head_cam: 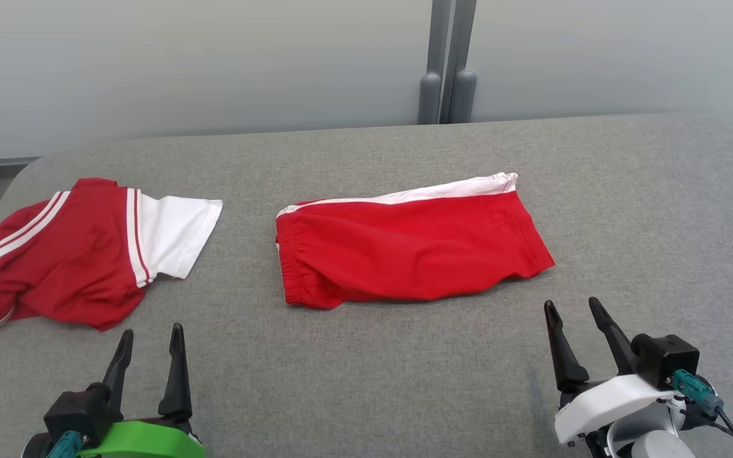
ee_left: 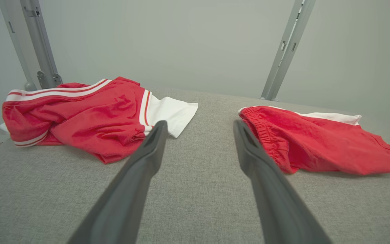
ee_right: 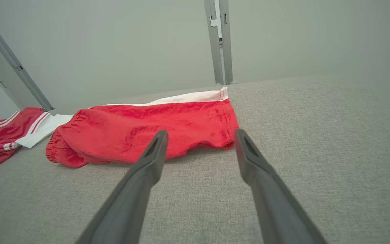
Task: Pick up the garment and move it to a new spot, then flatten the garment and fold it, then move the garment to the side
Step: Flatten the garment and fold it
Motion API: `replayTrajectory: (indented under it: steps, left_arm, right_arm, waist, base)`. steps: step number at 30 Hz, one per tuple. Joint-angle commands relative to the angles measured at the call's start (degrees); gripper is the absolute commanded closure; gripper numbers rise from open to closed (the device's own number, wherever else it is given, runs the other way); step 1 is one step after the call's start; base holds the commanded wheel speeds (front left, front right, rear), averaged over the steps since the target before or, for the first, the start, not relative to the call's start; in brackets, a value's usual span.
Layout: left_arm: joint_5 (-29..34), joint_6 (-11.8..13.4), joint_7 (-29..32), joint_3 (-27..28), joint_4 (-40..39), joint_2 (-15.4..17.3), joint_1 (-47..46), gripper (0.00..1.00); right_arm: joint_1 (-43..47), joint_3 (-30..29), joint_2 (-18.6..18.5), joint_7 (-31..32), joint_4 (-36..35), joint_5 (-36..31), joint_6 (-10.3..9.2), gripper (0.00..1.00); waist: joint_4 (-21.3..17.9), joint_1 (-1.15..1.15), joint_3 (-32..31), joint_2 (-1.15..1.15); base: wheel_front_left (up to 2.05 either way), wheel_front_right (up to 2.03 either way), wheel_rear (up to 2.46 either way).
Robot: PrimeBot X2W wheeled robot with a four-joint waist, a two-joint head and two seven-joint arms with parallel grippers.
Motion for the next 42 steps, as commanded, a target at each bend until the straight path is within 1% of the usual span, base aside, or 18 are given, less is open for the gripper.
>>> replayTrajectory:
  steps: [1,5,17,20,22,24,26,29,31,34,38,42]
  left_arm:
    - [-0.1,-0.2,0.0,0.3,-0.3,0.4,1.1,0.00]
    - [-0.5,-0.1,0.0,0.8,-0.5,0.1,2.0,0.00]
    - [-0.8,-0.5,0.0,-0.3,0.0,-0.2,0.8,0.00]
    - [-0.7,-0.5,0.0,-0.4,-0.1,-0.2,0.4,0.00]
    - [-0.7,-0.6,0.0,-0.4,-0.4,-0.1,-0.1,0.00]
    - [-0.6,-0.6,0.0,-0.5,-0.7,-0.3,-0.4,0.00]
    - [-0.5,-0.8,0.0,-0.6,-1.0,-0.3,-0.9,0.00]
    - [-0.1,-0.9,0.0,-0.9,-1.9,-0.4,-2.0,0.00]
    - [0.1,-0.9,0.0,-1.3,-2.5,-0.6,-2.6,0.00]
    - [0.1,-1.1,0.0,-2.4,-2.6,-0.8,-3.9,0.00]
    - [0.3,-1.4,0.0,-3.9,-2.4,-1.0,-6.4,0.00]
    - [0.2,-1.6,0.0,-4.8,-2.4,-1.3,-8.2,0.00]
  right_arm:
    - [0.6,0.1,-0.2,0.0,0.2,-0.1,-0.07,0.00]
    - [0.3,0.0,-0.2,0.0,0.1,2.6,-0.07,0.00]
    - [-0.8,-0.2,-0.2,0.7,-0.2,2.3,-0.07,0.00]
    - [-1.3,-0.6,-0.2,1.7,0.1,2.9,-0.07,0.00]
    - [-2.4,-1.2,-0.2,3.7,0.4,3.4,-0.07,0.00]
    - [-4.1,-1.9,-0.2,7.5,0.7,3.1,-0.07,0.00]
    - [-6.5,-3.2,-0.7,13.2,1.6,2.1,-0.07,0.00]
    - [-11.1,-5.1,-1.7,24.3,3.4,0.1,-0.07,0.00]
    - [-14.5,-6.4,-3.2,32.0,4.3,-2.4,-0.08,0.00]
    - [-20.1,-11.4,-3.5,40.5,5.0,-4.7,-0.05,0.00]
    - [-27.3,-17.3,-3.3,47.1,6.0,-7.6,-0.04,0.00]
    - [-32.6,-18.9,-3.6,51.4,8.1,-10.1,-0.04,0.00]
  waist:
    - [-0.6,0.00,-0.6,0.00]
    - [-0.6,0.00,-0.6,0.00]
    - [0.4,0.00,0.6,0.00]
    - [0.7,0.00,1.1,0.00]
    - [0.9,0.00,1.8,0.00]
    - [1.2,0.00,2.5,0.00]
    - [1.6,0.00,3.5,0.00]
    - [2.5,0.00,5.3,0.00]
    - [3.3,0.00,6.7,0.00]
    - [5.1,0.00,9.1,0.00]
    - [7.9,0.00,12.3,0.00]
    - [10.2,0.00,15.1,0.00]
  base:
    - [0.00,0.00,0.00]
    - [0.00,0.00,0.00]
    - [0.00,0.00,0.00]
    - [0.00,0.00,0.00]
    - [0.00,0.00,0.00]
    - [0.00,0.00,0.00]
    - [0.00,0.00,0.00]
    - [0.00,0.00,0.00]
    - [0.00,0.00,0.00]
    - [0.00,0.00,0.00]
    - [0.00,0.00,0.00]
    - [0.00,0.00,0.00]
